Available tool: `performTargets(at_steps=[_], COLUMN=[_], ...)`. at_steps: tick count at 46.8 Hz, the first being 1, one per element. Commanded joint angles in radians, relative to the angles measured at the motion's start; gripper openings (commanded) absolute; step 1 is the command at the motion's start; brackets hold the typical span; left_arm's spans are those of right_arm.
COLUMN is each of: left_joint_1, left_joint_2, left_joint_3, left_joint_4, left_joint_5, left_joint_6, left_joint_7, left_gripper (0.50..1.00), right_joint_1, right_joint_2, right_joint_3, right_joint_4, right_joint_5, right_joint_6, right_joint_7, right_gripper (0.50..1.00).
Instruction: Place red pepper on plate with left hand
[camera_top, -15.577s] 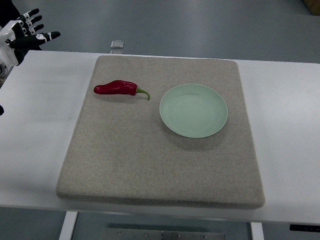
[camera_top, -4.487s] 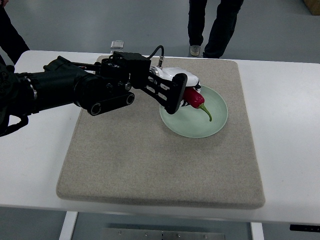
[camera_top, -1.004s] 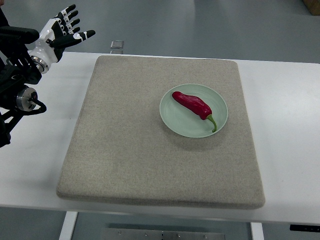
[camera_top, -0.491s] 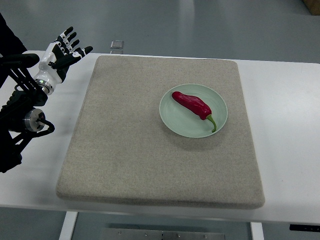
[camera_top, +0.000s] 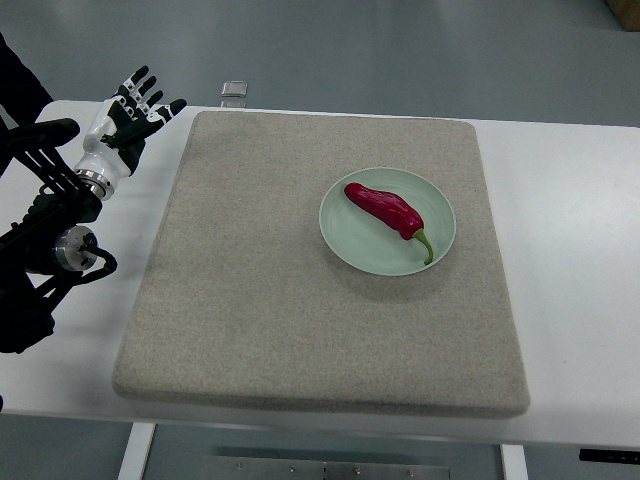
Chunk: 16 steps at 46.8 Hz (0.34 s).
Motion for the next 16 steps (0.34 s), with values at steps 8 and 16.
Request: performTargets(at_steps=[8, 16], left_joint_1=[0.008, 0.016], left_joint_2=[-0.008, -0.018], left_joint_3=[-0.023, -0.035], left_joint_4=[0.004, 0.004], left_joint_5=[-0.057, -0.057], left_joint_6=[-0.04, -0.04], left_joint_7=[0.0, 0.002], left_gripper=[0.996, 0.996], right_joint_1=[-0.005, -0.005], right_joint_2=[0.0, 0.0], right_joint_3=[0.0, 0.0], right_joint_4=[0.004, 0.01], right_joint_5=[-0.001, -0.001], right_joint_6=[0.0, 0.0], right_joint_7=[0.0, 0.0], right_gripper=[0.932, 0.932])
